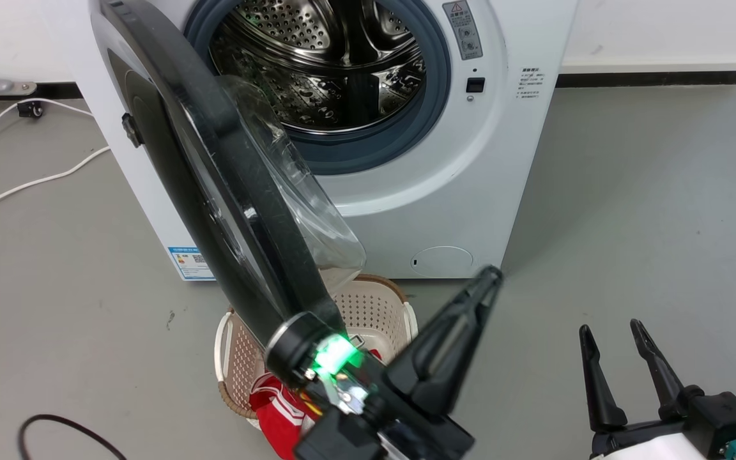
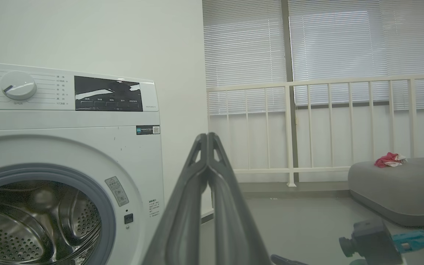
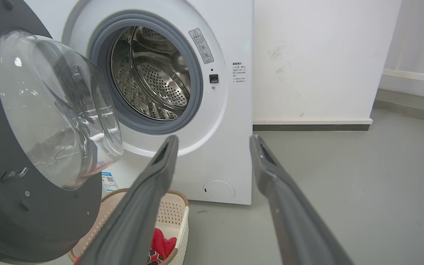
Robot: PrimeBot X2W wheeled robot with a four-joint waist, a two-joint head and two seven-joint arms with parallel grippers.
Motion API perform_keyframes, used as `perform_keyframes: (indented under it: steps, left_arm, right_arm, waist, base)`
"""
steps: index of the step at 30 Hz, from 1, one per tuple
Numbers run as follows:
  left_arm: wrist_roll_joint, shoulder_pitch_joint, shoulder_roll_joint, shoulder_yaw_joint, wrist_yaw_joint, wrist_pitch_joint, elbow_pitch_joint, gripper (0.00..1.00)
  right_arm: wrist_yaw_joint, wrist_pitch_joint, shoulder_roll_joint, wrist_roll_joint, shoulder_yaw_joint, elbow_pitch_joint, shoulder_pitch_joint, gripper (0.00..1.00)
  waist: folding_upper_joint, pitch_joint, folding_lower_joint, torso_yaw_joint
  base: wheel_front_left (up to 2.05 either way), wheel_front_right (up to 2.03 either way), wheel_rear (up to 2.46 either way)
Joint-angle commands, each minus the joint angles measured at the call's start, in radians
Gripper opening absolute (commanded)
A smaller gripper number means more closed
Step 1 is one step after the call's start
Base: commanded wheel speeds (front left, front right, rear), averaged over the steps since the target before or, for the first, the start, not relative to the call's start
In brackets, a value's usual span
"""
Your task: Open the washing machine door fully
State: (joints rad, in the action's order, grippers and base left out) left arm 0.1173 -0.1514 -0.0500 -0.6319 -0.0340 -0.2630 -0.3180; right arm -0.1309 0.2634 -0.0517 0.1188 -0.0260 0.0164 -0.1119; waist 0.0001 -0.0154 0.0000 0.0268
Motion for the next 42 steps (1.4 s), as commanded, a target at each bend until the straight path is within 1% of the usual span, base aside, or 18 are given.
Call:
perform_keyframes:
  steps: [1,7,15,25,33,42]
  left_arm:
    - [0.0,0.014,-0.001,-0.016,-0.006,-0.003,0.015,0.0]
    - [-0.011,0.039,-0.001,-0.047,-0.018,-0.003,0.074,0.0]
    - [-0.037,0.073,-0.001,-0.045,-0.024,-0.003,0.159,0.0]
    - [-0.044,0.099,-0.001,0.026,-0.031,-0.003,0.265,0.0]
    - [-0.04,0.103,-0.001,0.109,-0.015,-0.003,0.339,0.0]
    - [-0.049,0.105,-0.003,0.19,-0.012,-0.003,0.377,0.0]
  right_arm:
    - [0.0,0.002,0.003,0.0,-0.003,0.003,0.0,1.0]
    - [0.0,0.002,0.003,0.003,-0.005,0.009,0.001,1.0]
    - [0.0,0.002,0.003,0.007,-0.008,0.013,0.012,1.0]
    - [0.0,0.002,0.003,0.008,-0.002,0.02,0.033,1.0]
    - [0.0,0.002,0.003,0.012,-0.005,0.03,0.028,1.0]
    - [0.0,0.002,0.003,0.021,0.003,0.037,0.013,1.0]
  waist:
    - [-0.0001,0.0,0.0,0.002]
    - [-0.0001,-0.002,0.0,0.005]
    - [-0.0001,-0.019,0.0,0.007]
    - [-0.0001,-0.049,0.0,0.009]
    - [-0.0001,-0.052,0.0,0.013]
    - [-0.0001,-0.045,0.0,0.068]
  base:
    - [0.0,0.0,0.0]
    - [0.0,0.0,0.0]
    - [0.0,0.0,0.0]
    - [0.0,0.0,0.0]
    - [0.0,0.0,0.0]
    - [0.0,0.0,0.0]
